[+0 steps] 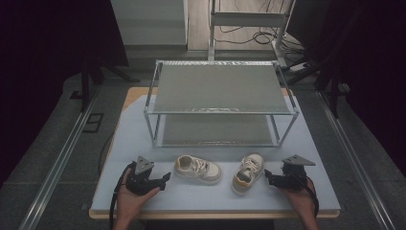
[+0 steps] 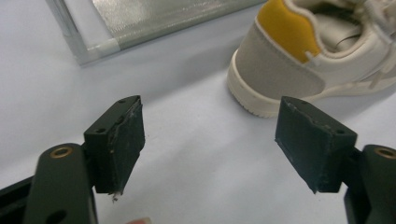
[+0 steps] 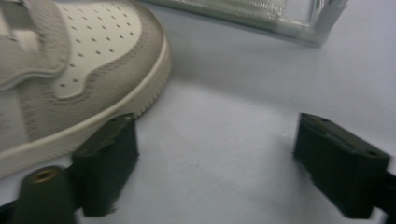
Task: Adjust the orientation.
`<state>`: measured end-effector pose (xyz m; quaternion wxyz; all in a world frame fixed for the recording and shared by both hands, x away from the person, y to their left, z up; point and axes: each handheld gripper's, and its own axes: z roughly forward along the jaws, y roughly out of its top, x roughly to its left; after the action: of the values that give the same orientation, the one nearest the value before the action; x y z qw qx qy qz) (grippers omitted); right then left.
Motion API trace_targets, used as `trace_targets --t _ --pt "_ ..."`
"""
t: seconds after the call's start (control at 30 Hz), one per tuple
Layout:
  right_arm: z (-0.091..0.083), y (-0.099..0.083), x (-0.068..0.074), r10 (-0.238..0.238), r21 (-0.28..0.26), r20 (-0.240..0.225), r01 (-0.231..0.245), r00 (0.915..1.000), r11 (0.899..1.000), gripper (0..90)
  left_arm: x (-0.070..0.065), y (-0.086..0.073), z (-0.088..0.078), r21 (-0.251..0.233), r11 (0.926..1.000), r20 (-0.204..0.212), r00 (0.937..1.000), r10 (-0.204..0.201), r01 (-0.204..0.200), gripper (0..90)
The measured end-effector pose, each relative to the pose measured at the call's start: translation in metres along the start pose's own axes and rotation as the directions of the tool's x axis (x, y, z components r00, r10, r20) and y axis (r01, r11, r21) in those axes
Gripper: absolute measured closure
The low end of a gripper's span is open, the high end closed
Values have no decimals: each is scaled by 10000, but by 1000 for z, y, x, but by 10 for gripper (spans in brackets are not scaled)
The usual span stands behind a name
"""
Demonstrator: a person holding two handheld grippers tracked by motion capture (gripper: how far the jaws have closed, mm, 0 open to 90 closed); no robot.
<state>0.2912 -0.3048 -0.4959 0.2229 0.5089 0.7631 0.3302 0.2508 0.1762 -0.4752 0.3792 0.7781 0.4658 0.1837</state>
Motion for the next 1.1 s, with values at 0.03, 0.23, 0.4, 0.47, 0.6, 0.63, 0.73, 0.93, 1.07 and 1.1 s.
trace_targets --t 0.03,0.23,0.4,0.47,0.6,0.63,0.73,0.93,1.07,1.1 --pt "-2 -1 0 85 -97 -112 -86 9999 9999 196 0 0 -1 -55 10000 33 10000 -60 60 247" --pt "-26 -4 1 489 -1289 -294 -523 9984 9903 502 1 0 -6 -235 9981 283 9980 -560 567 300" --pt "-44 -4 4 486 -1817 -909 -646 9947 9812 774 0 0 -9 -214 9982 365 9978 -548 556 307" --pt "-53 -2 8 381 -2016 -1216 -623 9918 9775 855 -1 0 -11 -294 9979 388 9976 -572 583 306" --pt "-69 1 25 -62 -2451 -1864 -404 9825 9687 897 0 0 -13 -271 9976 382 9973 -627 638 305" --pt "-69 1 25 -62 -2451 -1864 -404 9825 9687 897 0 0 -13 -271 9976 382 9973 -627 638 304" --pt "-78 7 45 -506 -2669 -2346 -143 9708 9636 897 0 -1 -11 -197 9967 418 9960 -784 792 303" --pt "-74 13 103 -1702 -2760 -3293 777 9287 9580 897 -1 -1 -12 -193 9960 566 9947 -862 874 298" --pt "-53 14 133 -2087 -2385 -3539 1278 9117 9627 897 -3 -1 -12 -164 9962 633 9944 -848 860 296" --pt "-47 14 137 -2075 -2275 -3550 1310 9115 9649 897 -4 -1 -11 -149 9963 643 9945 -833 844 297"
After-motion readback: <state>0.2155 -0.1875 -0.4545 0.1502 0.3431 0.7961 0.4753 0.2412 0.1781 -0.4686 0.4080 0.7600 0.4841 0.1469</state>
